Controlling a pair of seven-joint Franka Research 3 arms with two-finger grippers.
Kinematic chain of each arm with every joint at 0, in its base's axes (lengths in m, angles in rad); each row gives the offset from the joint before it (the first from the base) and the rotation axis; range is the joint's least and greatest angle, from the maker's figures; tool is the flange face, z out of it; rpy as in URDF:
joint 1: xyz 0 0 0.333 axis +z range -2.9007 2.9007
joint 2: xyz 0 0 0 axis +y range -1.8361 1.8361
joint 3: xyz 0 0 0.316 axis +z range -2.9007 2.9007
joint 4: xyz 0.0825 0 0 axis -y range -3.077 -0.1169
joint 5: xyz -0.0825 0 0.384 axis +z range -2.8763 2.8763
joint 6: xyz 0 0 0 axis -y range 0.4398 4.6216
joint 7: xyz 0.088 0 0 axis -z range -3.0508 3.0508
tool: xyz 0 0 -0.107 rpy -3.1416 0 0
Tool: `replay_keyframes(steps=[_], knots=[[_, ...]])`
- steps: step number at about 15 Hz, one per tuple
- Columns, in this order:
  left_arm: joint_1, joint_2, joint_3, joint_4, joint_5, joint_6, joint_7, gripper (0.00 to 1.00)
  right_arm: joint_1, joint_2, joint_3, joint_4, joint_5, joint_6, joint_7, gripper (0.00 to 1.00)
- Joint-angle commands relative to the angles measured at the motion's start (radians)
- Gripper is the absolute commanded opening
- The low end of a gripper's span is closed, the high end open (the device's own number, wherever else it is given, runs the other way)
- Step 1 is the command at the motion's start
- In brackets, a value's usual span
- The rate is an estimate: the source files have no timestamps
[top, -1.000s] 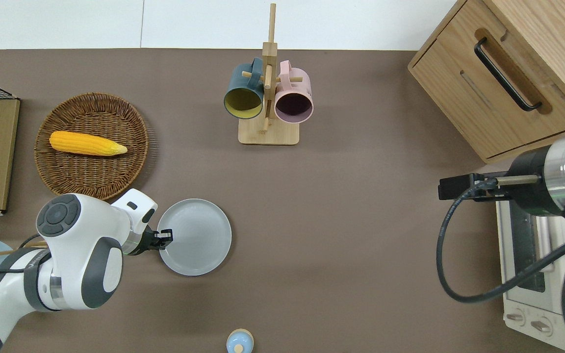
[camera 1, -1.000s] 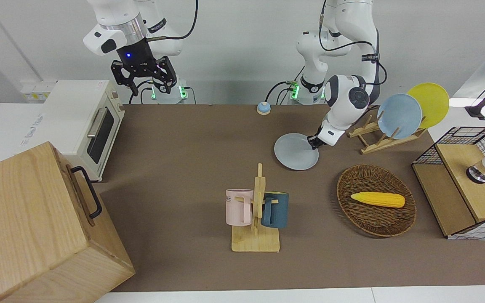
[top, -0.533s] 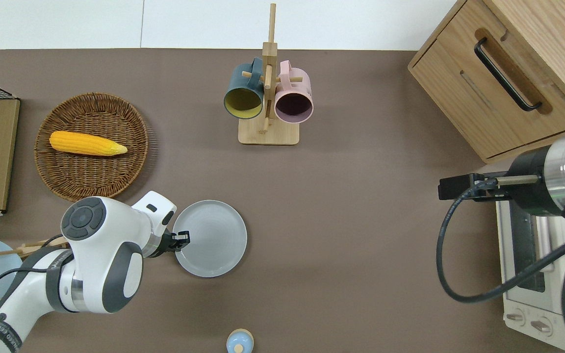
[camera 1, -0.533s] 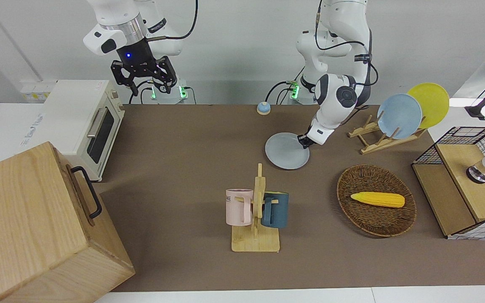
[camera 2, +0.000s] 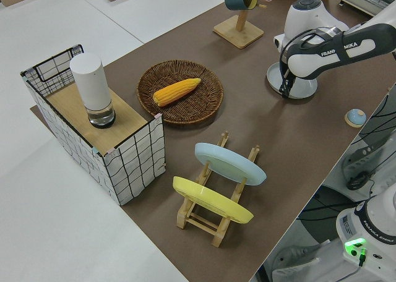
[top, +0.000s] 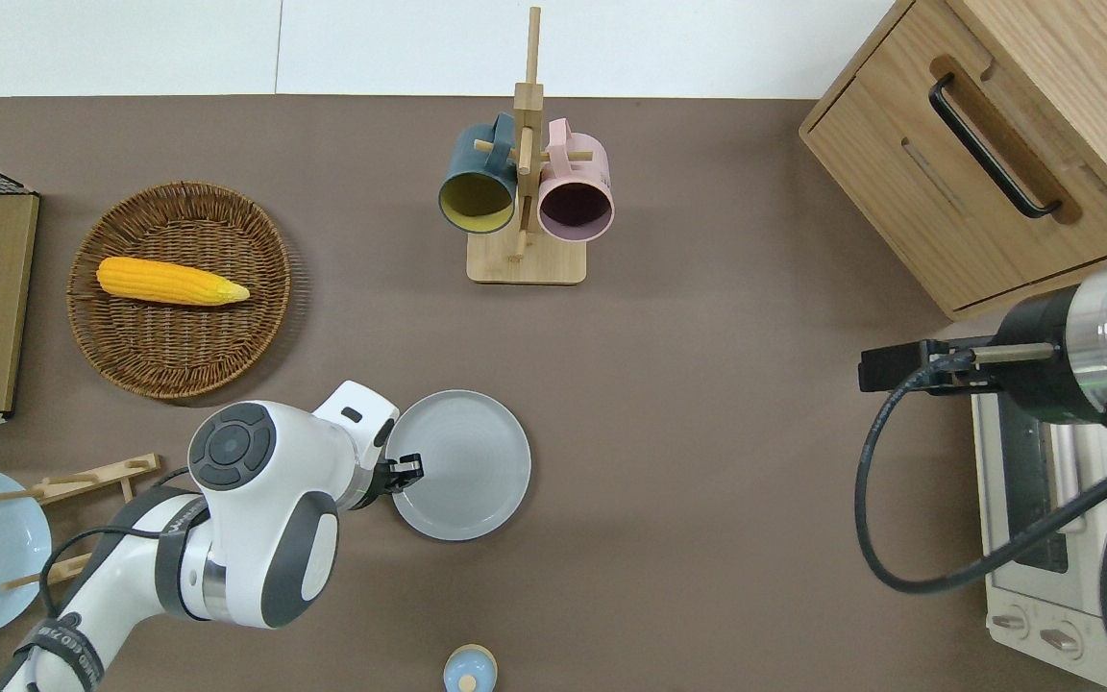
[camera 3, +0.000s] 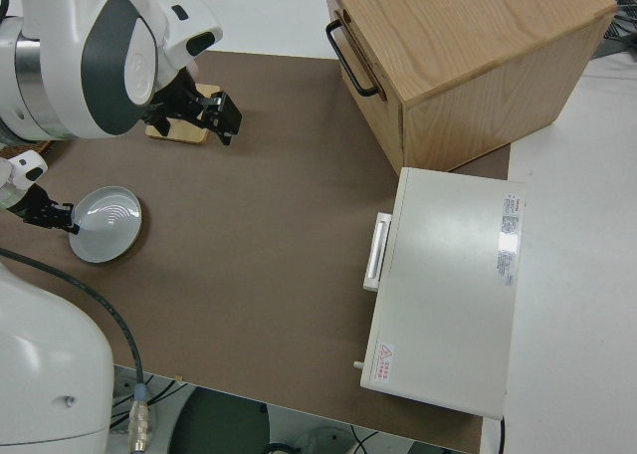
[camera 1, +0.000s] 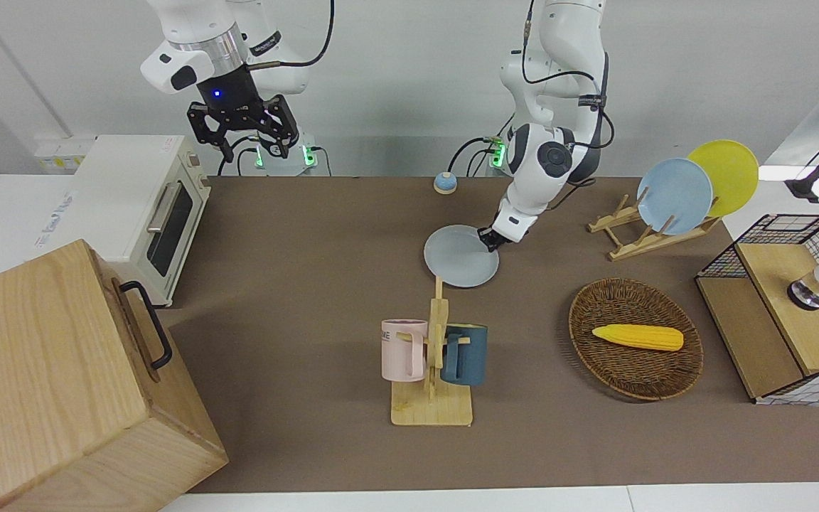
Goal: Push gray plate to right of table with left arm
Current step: 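Push the gray plate with the left gripper toward the toaster oven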
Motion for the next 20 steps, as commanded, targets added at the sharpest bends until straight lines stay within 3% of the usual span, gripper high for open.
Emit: replay_keyframes(steps=[1, 5, 13, 20], knots=[[-0.090, 0.043, 0.007, -0.017, -0.017, 0.082, -0.093, 0.00, -0.006, 0.006, 0.004, 0.014, 0.016, -0.005, 0.002, 0.996], [-0.127, 0.055, -0.005, -0.017, -0.039, 0.112, -0.116, 0.00, -0.006, 0.006, 0.004, 0.014, 0.016, -0.005, 0.002, 0.996], [-0.128, 0.091, -0.104, -0.009, -0.054, 0.198, -0.221, 0.00, -0.006, 0.006, 0.004, 0.014, 0.016, -0.005, 0.002, 0.996], [-0.157, 0.124, -0.145, 0.012, -0.054, 0.249, -0.274, 0.00, -0.006, 0.006, 0.004, 0.014, 0.016, -0.005, 0.002, 0.996]])
